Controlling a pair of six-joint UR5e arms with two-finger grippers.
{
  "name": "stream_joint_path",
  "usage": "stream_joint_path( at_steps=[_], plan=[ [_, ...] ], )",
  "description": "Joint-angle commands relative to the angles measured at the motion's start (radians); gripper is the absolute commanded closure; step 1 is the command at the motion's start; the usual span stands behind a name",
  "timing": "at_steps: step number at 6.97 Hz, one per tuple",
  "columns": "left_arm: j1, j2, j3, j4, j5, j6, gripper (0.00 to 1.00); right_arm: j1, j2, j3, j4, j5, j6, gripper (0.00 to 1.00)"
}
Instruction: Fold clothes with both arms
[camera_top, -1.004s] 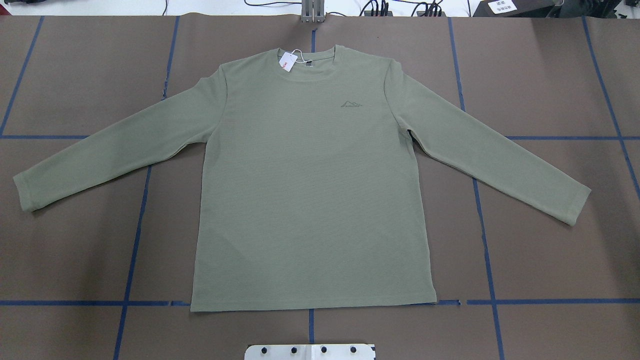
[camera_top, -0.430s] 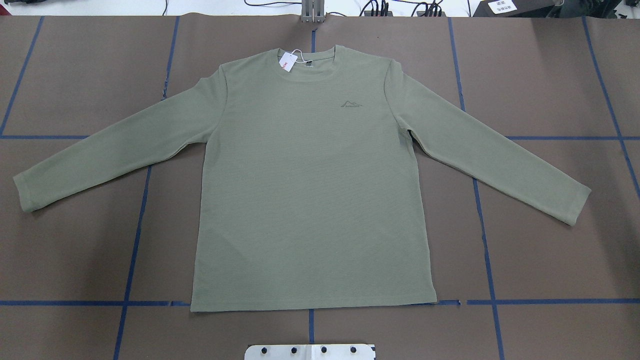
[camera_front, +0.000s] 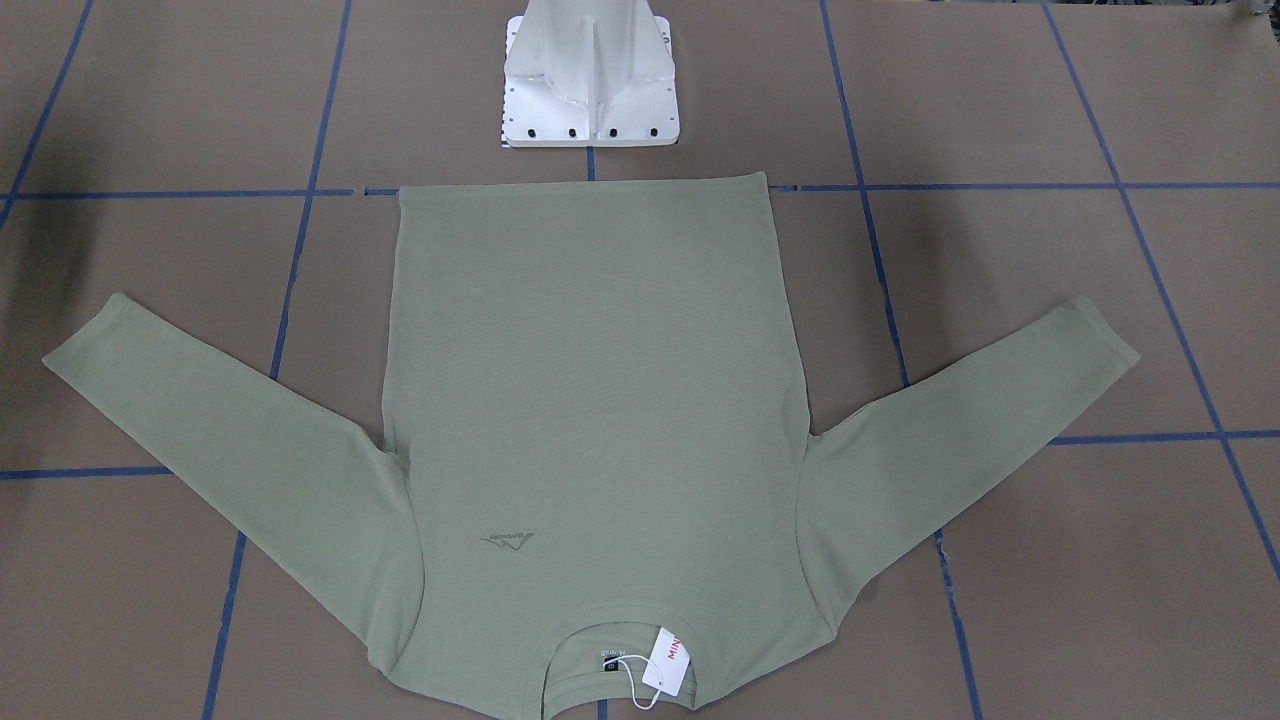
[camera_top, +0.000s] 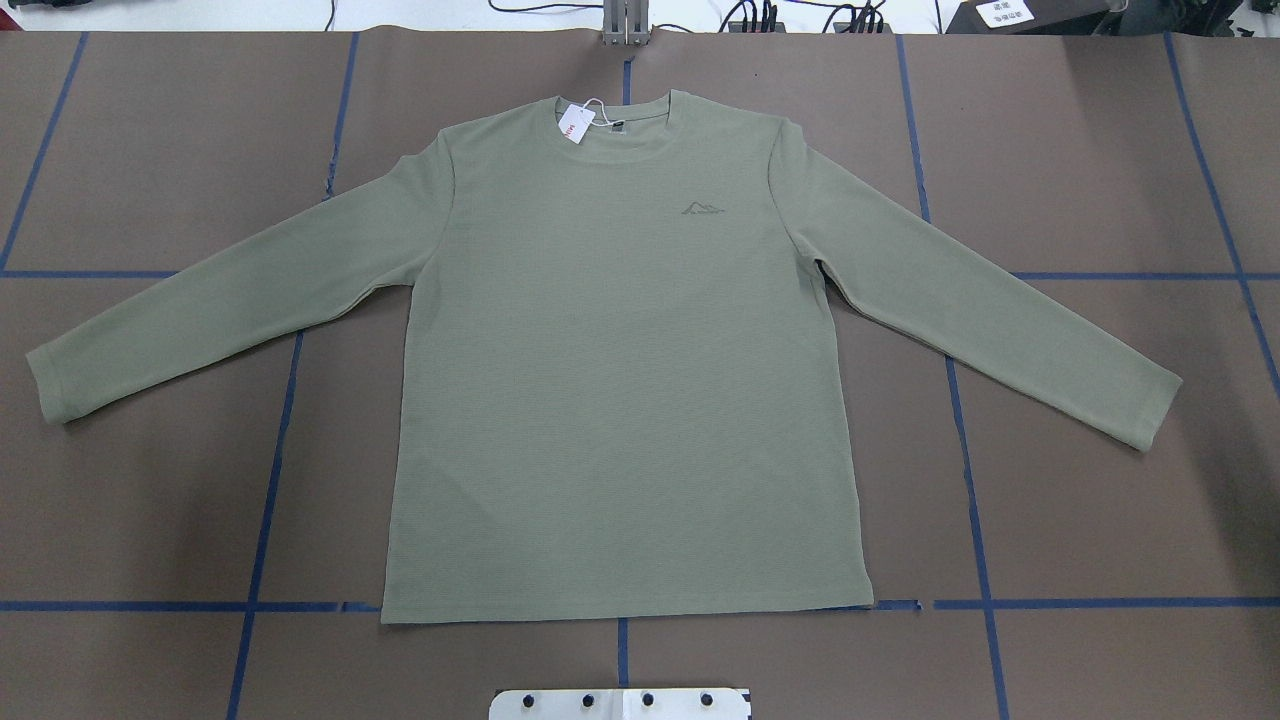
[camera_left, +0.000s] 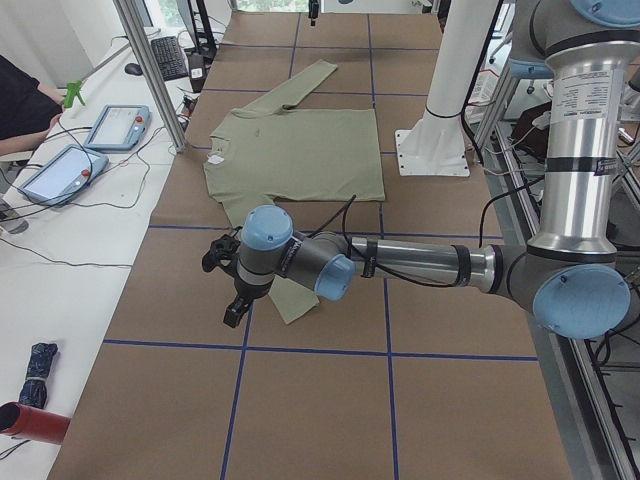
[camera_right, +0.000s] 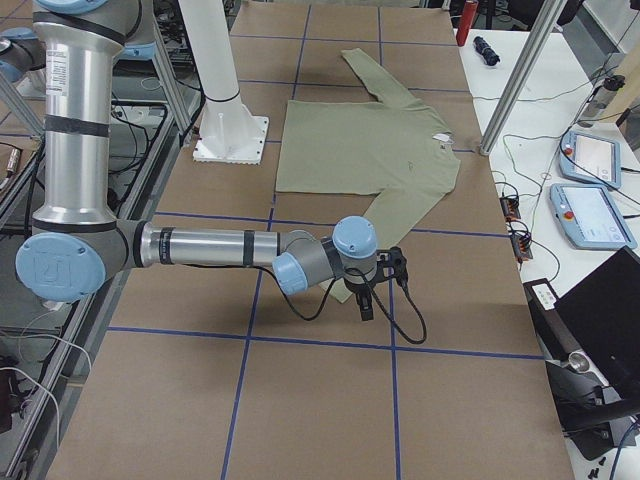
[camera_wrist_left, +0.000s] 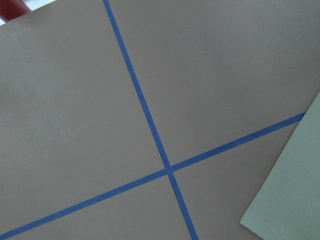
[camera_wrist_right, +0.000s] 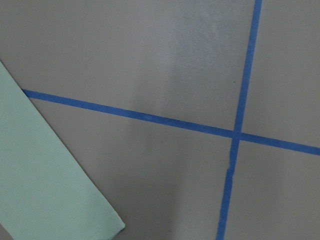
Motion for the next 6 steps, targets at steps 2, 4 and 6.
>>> stream_joint_path(
  at_steps=[2,4,6],
  plan=[
    [0.001,-0.002,0.004,-0.017,0.001,0.000,0.00,-0.178,-0.066,-0.003,0.282,-0.068,0.276,0.00],
    [0.001,-0.001,0.002,-0.019,-0.001,-0.006,0.00,-0.288,-0.088,-0.001,0.338,-0.169,0.410,0.00],
    [0.001,-0.001,-0.001,-0.029,-0.001,-0.029,0.00,-0.388,-0.094,-0.004,0.338,-0.246,0.434,0.00]
  ],
)
